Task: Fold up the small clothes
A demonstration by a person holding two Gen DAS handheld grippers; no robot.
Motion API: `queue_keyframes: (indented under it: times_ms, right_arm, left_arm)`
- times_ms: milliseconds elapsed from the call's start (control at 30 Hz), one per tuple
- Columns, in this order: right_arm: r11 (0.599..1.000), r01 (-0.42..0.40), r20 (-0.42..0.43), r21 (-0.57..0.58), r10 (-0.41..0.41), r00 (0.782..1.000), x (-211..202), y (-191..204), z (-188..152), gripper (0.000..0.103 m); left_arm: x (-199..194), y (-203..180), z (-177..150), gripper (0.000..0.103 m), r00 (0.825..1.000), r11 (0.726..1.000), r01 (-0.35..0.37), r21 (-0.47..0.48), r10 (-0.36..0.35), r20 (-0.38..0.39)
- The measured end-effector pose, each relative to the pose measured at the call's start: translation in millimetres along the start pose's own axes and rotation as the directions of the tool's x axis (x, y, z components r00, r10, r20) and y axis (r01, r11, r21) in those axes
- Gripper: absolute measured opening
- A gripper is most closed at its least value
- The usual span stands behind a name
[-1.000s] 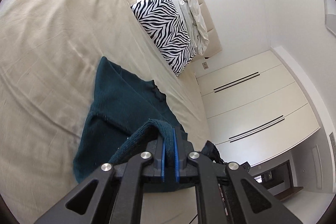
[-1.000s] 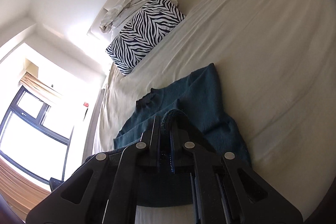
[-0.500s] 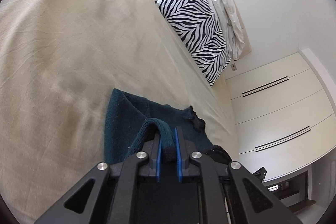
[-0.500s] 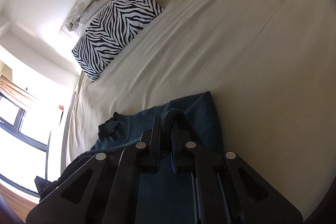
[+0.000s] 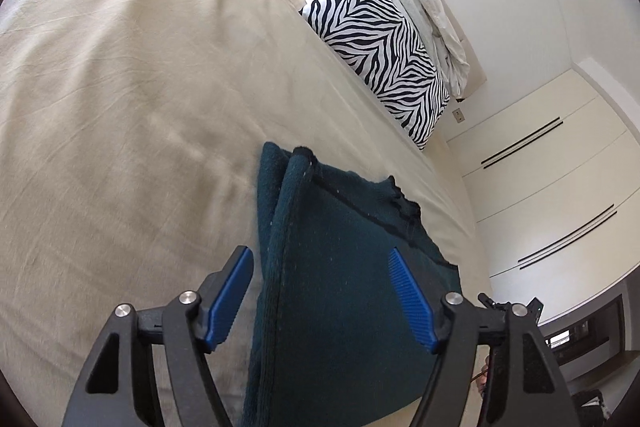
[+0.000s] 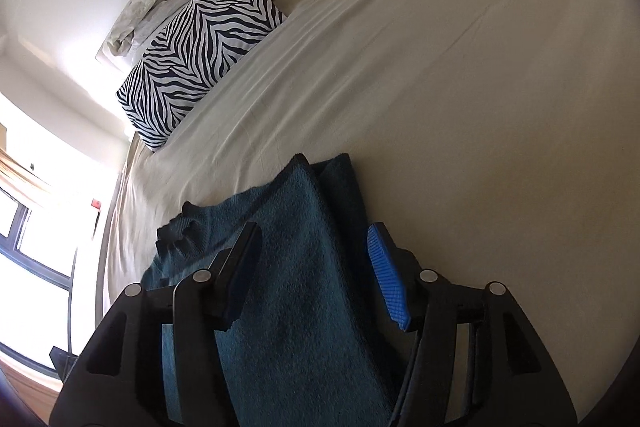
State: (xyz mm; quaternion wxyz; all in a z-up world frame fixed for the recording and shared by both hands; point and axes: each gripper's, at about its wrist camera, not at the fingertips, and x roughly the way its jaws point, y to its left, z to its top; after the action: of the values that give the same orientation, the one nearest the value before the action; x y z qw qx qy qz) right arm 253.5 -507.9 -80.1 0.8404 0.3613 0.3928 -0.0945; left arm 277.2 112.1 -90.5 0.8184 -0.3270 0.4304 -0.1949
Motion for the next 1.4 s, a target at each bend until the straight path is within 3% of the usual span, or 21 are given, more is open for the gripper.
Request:
queue_keyframes:
  times_ms: [267, 367, 533, 767, 1000, 1400]
  right_arm:
    - [0.959, 0.116, -0.024, -0.257, -0.127, 0.992, -38, 5, -67, 0.053]
    - [0.953, 0.158, -0.029, -0.260, -0.171, 0.985, -44, -8, -76, 0.051]
    - [0.953, 0.152, -0.062, -0.261, -0.174, 0.983, -45, -20, -82, 0.039]
    - [0.920, 0.179, -0.035, -0.349, -0.204, 0.978, -54, -12, -95, 0.011]
    - [0.893, 0.214, 0.027, -0.395, -0.222, 0.975, -74, 5, -100, 0.009]
    - [0.923, 0.208, 0.005, -0.324, -0.218, 0.976, -81, -21, -105, 0.006]
  left_arm:
    - [-5, -1, -47, 0.066, 0.998, 0.997, -0.045, 0.065, 0.047, -0.034]
    - [-5, -1, -55, 0.065, 0.997, 0.995, -0.062, 0.076, 0.065, -0.037]
    - [-8, -1, -64, 0.058, 0.995, 0.990, -0.084, 0.112, 0.088, -0.035]
    - [-6, 4, -67, 0.033, 0.992, 0.986, -0.119, 0.114, 0.123, -0.036]
    - [-5, 12, -65, 0.017, 0.988, 0.984, -0.140, 0.108, 0.145, -0.043]
    - [-4, 14, -65, 0.013, 0.988, 0.984, -0.135, 0.115, 0.143, -0.061]
